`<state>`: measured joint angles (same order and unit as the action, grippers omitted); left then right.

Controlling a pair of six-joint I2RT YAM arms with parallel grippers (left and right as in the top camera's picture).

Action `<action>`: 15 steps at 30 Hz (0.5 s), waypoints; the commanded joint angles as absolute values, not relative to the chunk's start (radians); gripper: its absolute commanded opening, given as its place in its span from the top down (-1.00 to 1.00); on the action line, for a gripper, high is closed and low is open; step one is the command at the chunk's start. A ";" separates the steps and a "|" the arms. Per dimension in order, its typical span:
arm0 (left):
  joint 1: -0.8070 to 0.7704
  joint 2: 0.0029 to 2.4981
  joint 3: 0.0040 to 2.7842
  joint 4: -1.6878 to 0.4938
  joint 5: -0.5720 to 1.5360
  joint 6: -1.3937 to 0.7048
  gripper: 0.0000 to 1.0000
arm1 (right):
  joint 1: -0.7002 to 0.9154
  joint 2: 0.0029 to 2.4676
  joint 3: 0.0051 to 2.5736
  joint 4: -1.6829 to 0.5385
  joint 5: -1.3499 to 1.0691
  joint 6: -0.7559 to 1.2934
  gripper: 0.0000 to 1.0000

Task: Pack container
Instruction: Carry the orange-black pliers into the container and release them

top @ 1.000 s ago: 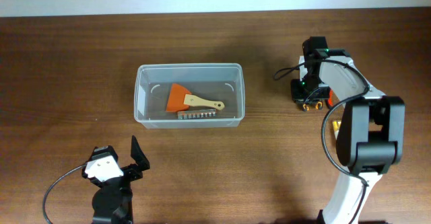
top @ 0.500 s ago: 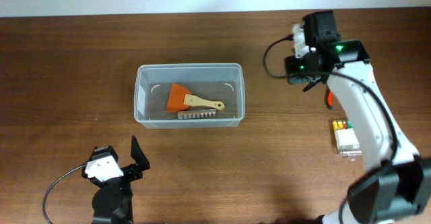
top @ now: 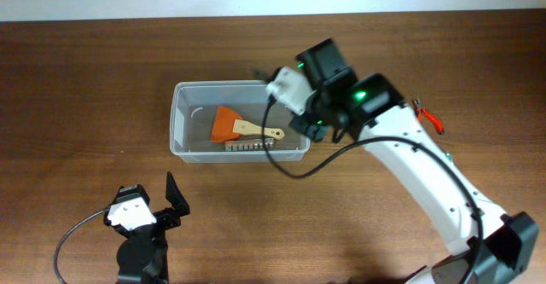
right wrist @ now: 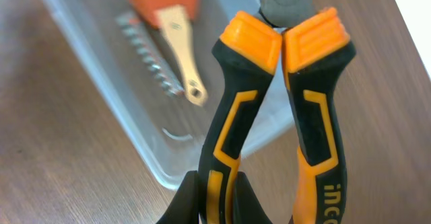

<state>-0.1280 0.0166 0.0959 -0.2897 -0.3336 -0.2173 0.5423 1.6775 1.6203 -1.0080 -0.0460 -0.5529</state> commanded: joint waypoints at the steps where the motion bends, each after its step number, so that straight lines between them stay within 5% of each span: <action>1: -0.131 0.013 0.093 -0.292 -0.337 -0.208 -0.99 | 0.593 1.715 1.640 -0.986 -0.081 -0.667 0.92; 15: -0.131 0.013 0.093 -0.292 -0.337 -0.208 -0.99 | 0.622 2.011 1.639 -0.899 -0.119 -0.673 0.92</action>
<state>-0.1280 0.0166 0.0959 -0.2901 -0.3336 -0.2173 0.6170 1.9682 1.6203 -0.9184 -0.0822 -0.6666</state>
